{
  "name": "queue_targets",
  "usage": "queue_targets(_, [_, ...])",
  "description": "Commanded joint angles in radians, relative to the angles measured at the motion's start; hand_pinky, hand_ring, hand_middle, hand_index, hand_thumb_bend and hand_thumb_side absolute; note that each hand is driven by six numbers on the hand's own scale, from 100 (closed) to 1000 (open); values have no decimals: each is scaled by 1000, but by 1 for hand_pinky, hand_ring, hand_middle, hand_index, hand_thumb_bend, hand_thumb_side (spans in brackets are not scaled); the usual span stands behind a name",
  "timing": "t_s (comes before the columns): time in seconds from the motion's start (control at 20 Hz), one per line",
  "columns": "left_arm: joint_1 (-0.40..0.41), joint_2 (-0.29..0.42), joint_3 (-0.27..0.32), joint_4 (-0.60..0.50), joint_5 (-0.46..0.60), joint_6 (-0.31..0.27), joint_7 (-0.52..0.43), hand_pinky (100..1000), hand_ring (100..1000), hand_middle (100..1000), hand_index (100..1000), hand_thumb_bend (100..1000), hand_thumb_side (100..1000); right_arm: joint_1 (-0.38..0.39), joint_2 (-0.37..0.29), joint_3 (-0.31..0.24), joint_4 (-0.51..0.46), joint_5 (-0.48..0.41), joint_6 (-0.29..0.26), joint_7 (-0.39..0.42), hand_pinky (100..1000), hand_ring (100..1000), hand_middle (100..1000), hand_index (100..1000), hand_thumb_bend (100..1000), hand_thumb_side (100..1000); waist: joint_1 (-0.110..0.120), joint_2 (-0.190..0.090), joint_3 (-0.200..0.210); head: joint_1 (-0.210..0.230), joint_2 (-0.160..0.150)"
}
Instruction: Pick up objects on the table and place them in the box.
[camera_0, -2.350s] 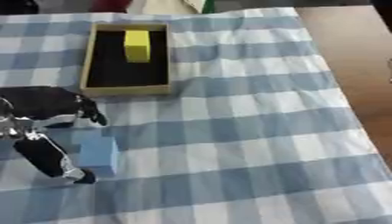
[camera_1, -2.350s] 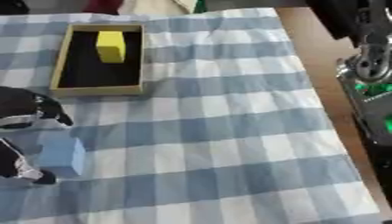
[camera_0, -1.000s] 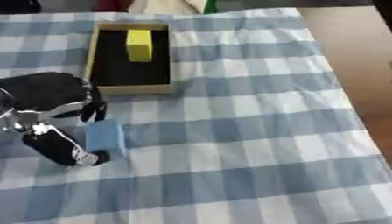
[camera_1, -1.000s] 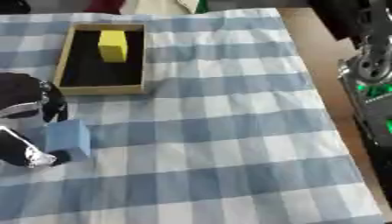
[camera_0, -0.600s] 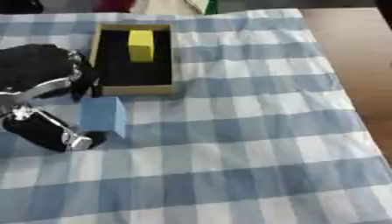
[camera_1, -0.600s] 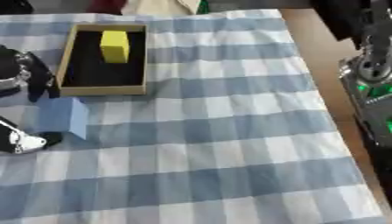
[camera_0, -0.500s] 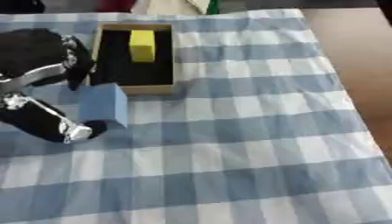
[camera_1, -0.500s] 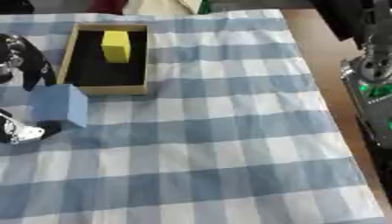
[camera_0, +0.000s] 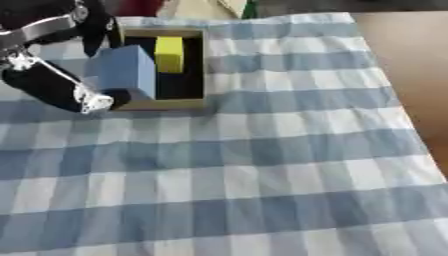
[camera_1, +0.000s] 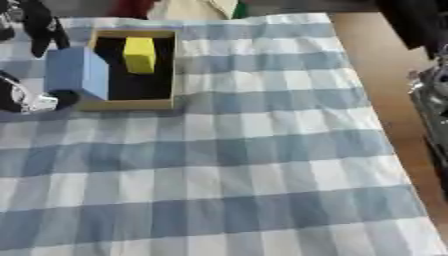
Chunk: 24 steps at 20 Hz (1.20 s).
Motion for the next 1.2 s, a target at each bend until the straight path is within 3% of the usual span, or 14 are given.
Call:
queue_targets(0.05, [-38, -7, 28, 63, -29, -24, 42, 590, 490, 343, 482, 142, 309, -17, -16, -2, -20, -4, -2, 6, 870, 783, 616, 673, 100, 787, 1, -18, -8, 14, -23])
queue_targets(0.55, [-117, -84, 59, 307, -168, -99, 165, 597, 496, 347, 485, 139, 272, -45, -5, 7, -20, -9, -7, 21, 871, 784, 616, 673, 100, 792, 11, 0, -61, 53, -66])
queue_targets(0.85, [-126, -127, 70, 442, -256, -158, 214, 598, 498, 349, 487, 143, 271, -50, -1, 6, -20, -12, -8, 22, 872, 784, 615, 673, 100, 794, 11, 8, -69, 57, -64])
queue_targets(1.2, [-114, -147, 69, 512, -304, -201, 231, 617, 509, 361, 498, 170, 278, -51, 3, 6, -20, -14, -8, 24, 872, 783, 615, 673, 100, 795, 7, 9, -68, 60, -54])
